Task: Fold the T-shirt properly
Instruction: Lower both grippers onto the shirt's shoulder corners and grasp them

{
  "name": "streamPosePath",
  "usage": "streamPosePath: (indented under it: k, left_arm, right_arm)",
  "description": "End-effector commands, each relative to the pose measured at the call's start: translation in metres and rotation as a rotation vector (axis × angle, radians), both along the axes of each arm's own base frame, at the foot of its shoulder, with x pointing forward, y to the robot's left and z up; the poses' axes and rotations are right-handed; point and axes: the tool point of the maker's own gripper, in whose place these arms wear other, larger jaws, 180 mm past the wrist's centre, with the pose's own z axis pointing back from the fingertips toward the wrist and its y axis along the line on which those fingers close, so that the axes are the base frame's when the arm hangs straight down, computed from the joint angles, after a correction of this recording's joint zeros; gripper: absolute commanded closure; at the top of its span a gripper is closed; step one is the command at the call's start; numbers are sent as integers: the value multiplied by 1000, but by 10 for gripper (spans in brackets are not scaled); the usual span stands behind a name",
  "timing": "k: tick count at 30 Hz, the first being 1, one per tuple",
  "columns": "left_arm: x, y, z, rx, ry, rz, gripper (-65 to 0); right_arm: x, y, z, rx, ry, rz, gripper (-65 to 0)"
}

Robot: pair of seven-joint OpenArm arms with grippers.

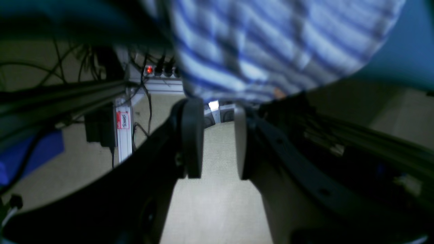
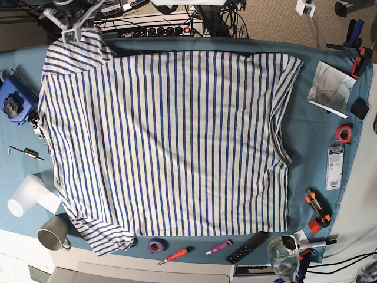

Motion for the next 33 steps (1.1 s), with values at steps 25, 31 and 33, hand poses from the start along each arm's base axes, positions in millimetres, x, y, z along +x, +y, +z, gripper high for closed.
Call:
streamPosePath:
  k: [25,31,33]
  left_arm:
    - [106,-28,103,-1,-486,-124,0]
    - [139,-21,115,73,-614,-147,0]
    - [148,-19,118,78,-643,-138,0]
  right_arm:
    - [31,-10,28,-136,-126,62,-165]
    - [45,-10,32,-139,-168,56,-165]
    - [50,-10,34,-139,-182,54,-165]
